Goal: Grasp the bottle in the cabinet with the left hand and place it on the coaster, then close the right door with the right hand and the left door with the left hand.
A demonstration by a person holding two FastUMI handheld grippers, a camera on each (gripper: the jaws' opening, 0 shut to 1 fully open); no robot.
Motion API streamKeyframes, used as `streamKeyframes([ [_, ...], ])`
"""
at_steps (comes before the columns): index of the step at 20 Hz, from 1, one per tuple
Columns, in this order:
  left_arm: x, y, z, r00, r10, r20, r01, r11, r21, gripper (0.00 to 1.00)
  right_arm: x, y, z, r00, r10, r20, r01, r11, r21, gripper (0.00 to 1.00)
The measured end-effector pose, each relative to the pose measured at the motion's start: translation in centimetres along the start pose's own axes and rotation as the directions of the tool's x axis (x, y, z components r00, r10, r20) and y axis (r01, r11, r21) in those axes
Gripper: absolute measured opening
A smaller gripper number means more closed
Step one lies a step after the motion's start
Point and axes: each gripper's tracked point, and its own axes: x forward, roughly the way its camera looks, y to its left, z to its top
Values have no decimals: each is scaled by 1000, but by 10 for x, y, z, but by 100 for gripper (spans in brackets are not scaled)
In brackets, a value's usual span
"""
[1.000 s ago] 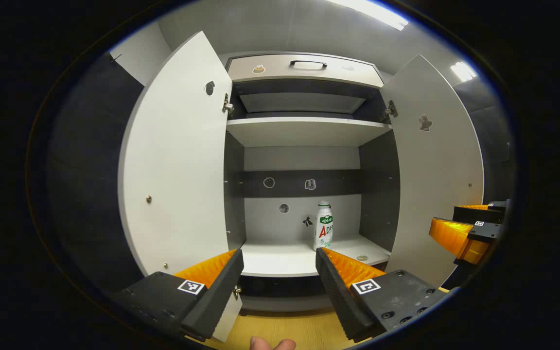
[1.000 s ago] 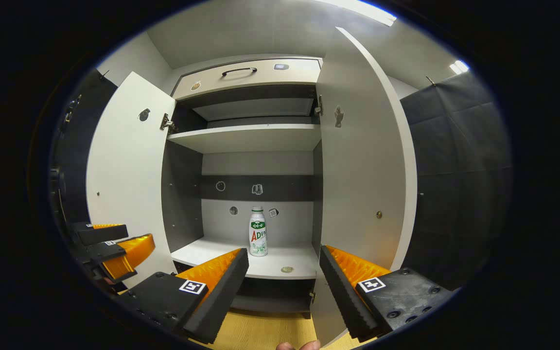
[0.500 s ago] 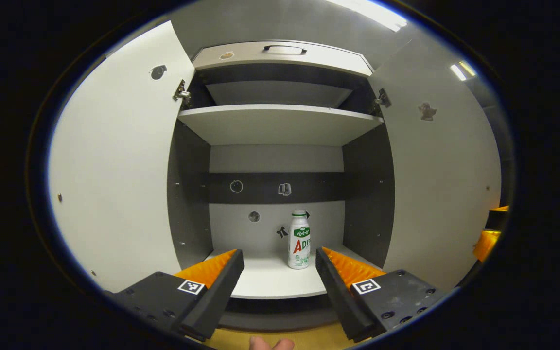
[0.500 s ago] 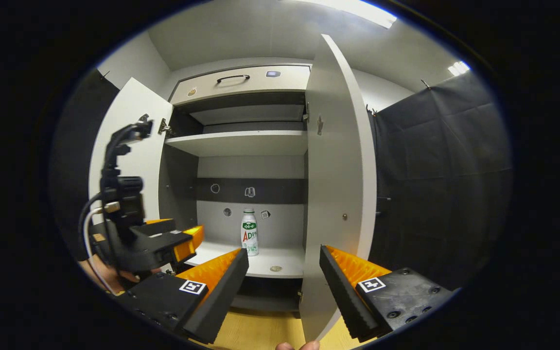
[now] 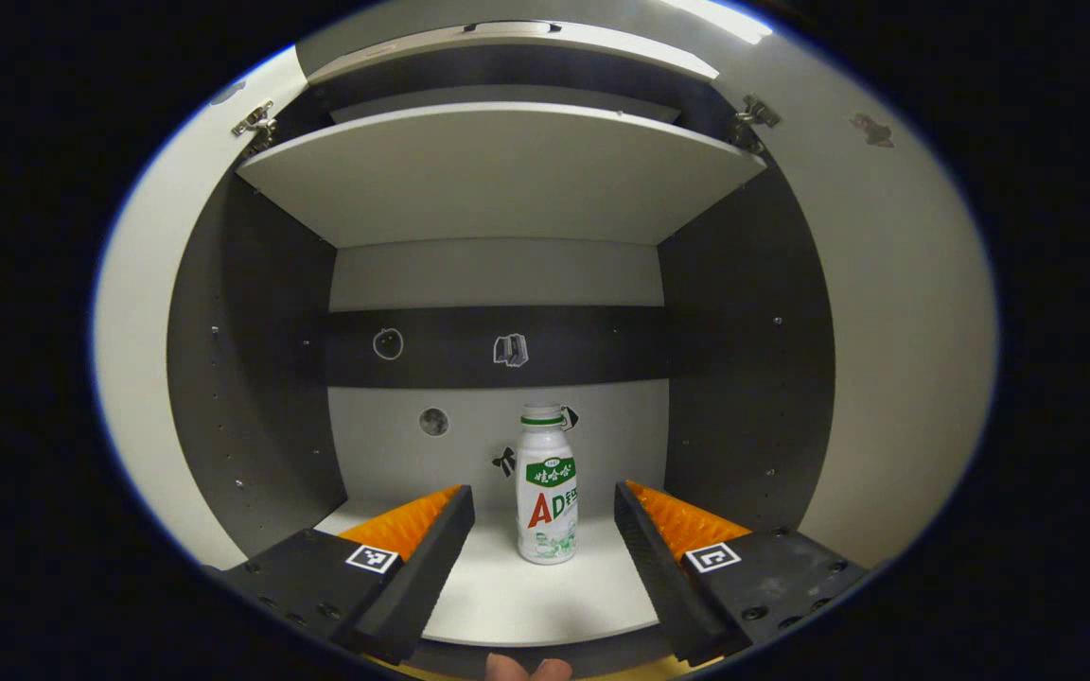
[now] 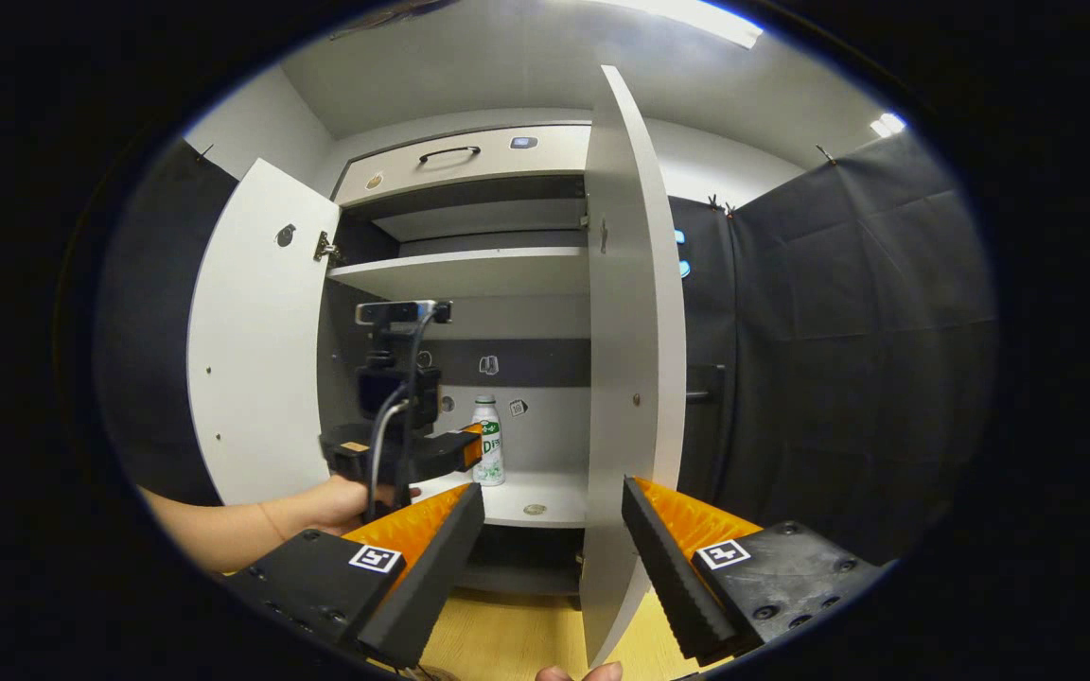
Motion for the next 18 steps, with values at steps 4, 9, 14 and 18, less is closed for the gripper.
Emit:
streamKeyframes([
  [4,48,3,-17,999,30,-14,-30,1000,-2,94,-1,-3,-8,1000,5,-24,-4,1000,15,97],
  [9,90,7,-36,999,33,-43,-33,999,5,94,0,-3,-18,999,8,-46,-7,1000,24,97],
  [14,113,4,-56,997,13,-76,-14,1000,-14,95,-1,-4,-23,999,-1,-52,2,1000,22,97],
  [18,112,0,-57,996,-30,-86,28,999,-31,75,-2,-5,-23,999,-13,-52,15,999,34,97],
])
